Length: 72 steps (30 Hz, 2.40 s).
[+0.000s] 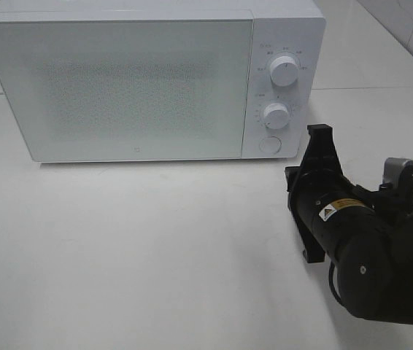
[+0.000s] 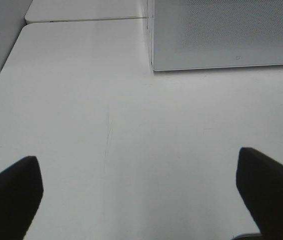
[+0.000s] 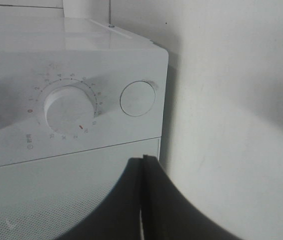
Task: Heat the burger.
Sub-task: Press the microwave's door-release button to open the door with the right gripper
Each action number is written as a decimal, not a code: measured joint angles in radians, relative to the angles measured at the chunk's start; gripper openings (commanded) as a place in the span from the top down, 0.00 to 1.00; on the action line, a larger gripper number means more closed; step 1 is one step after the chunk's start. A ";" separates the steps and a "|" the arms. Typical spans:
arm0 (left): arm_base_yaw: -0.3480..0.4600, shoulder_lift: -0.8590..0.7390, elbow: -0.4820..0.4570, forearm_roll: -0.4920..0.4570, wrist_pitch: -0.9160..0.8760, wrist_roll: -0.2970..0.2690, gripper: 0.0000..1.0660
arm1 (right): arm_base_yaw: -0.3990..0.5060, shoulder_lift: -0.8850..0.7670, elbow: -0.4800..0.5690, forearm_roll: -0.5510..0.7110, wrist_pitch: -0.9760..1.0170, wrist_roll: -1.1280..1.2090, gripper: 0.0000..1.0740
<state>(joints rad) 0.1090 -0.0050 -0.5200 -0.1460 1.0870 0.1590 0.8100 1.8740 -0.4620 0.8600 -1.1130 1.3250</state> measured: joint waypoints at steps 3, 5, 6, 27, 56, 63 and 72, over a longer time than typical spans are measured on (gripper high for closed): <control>0.000 0.000 0.000 0.000 0.000 0.000 0.08 | -0.013 0.024 -0.041 -0.005 0.006 0.008 1.00; 0.000 0.000 0.000 0.000 0.000 0.000 0.08 | -0.039 0.039 -0.079 -0.005 0.021 0.008 1.00; 0.000 0.000 0.000 0.000 0.000 0.000 0.08 | -0.039 0.039 -0.079 -0.005 0.021 0.008 1.00; 0.000 0.000 0.000 0.000 0.000 0.000 0.08 | -0.197 0.203 -0.337 -0.044 0.175 -0.047 1.00; 0.000 0.000 0.000 0.000 0.000 0.000 0.08 | -0.230 0.282 -0.454 -0.022 0.236 -0.067 1.00; 0.000 0.000 0.000 0.000 0.000 0.000 0.08 | -0.230 0.282 -0.454 -0.022 0.238 -0.067 1.00; 0.000 0.000 0.000 0.000 0.000 0.000 0.08 | -0.230 0.279 -0.437 -0.044 0.228 -0.068 1.00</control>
<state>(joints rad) 0.1090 -0.0050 -0.5200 -0.1460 1.0870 0.1590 0.5800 2.1530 -0.8990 0.8160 -0.8850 1.2570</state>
